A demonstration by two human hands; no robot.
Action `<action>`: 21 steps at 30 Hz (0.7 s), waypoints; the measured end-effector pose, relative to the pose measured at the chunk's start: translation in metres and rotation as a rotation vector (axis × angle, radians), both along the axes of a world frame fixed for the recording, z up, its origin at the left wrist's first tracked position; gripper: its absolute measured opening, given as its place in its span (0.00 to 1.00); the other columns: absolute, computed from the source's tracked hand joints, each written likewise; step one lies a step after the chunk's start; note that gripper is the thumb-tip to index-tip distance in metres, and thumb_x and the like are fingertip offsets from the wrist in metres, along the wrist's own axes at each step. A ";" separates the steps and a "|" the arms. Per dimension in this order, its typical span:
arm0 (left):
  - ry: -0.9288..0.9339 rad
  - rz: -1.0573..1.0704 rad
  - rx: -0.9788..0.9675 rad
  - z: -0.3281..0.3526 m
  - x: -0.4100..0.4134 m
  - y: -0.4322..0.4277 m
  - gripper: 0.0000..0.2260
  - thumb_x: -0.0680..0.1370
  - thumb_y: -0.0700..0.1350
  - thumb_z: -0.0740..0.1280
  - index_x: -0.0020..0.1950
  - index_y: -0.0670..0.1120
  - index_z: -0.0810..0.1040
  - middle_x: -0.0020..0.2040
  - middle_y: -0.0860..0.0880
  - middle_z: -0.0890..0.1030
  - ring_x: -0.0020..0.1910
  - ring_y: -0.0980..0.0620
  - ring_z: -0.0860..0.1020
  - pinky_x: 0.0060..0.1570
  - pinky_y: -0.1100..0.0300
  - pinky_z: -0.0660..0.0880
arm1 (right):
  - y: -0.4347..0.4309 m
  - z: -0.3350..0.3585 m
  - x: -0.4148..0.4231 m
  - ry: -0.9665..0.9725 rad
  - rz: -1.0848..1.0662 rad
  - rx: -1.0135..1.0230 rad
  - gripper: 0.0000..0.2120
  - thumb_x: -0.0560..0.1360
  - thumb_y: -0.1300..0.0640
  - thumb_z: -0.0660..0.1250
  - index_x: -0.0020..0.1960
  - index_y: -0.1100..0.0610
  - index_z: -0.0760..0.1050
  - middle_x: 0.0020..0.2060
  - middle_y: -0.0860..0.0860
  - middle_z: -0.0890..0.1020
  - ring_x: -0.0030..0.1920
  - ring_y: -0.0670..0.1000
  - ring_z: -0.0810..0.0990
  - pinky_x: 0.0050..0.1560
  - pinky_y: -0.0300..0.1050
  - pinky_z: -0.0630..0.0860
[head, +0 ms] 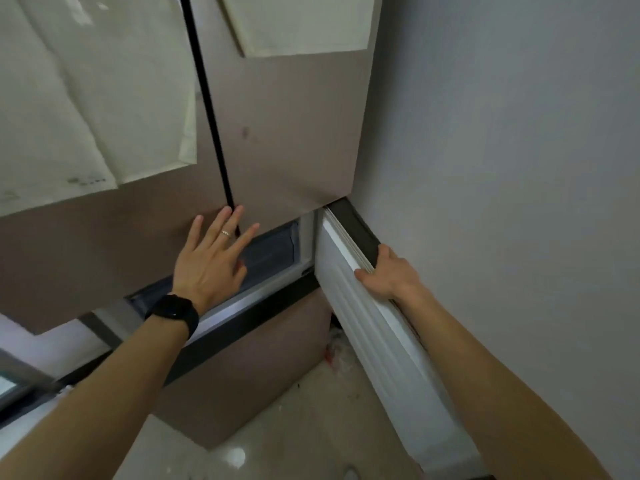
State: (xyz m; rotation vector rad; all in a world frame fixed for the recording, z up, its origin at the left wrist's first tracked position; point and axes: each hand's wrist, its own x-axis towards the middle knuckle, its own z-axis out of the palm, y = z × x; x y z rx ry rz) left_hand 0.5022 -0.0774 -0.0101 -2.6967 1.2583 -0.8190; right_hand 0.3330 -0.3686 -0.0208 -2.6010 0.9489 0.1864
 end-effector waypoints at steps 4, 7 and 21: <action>0.041 0.072 -0.049 -0.002 -0.013 0.051 0.34 0.75 0.49 0.71 0.80 0.53 0.63 0.83 0.45 0.54 0.82 0.45 0.52 0.74 0.46 0.29 | 0.041 -0.010 -0.012 -0.072 0.037 0.067 0.47 0.77 0.38 0.63 0.81 0.58 0.40 0.79 0.57 0.56 0.77 0.58 0.59 0.76 0.53 0.61; 0.067 0.119 -0.070 -0.006 -0.021 0.090 0.34 0.77 0.50 0.69 0.81 0.54 0.61 0.83 0.47 0.51 0.82 0.46 0.48 0.73 0.45 0.28 | 0.077 -0.016 -0.016 -0.184 0.026 0.169 0.48 0.77 0.37 0.63 0.81 0.56 0.37 0.80 0.57 0.54 0.79 0.57 0.53 0.78 0.54 0.56; -0.083 0.267 -0.099 0.002 -0.027 0.204 0.31 0.78 0.52 0.66 0.81 0.53 0.62 0.83 0.47 0.50 0.82 0.48 0.48 0.75 0.37 0.35 | 0.234 -0.067 -0.027 -0.539 0.190 0.262 0.31 0.83 0.39 0.46 0.82 0.49 0.47 0.81 0.43 0.48 0.80 0.50 0.46 0.79 0.50 0.46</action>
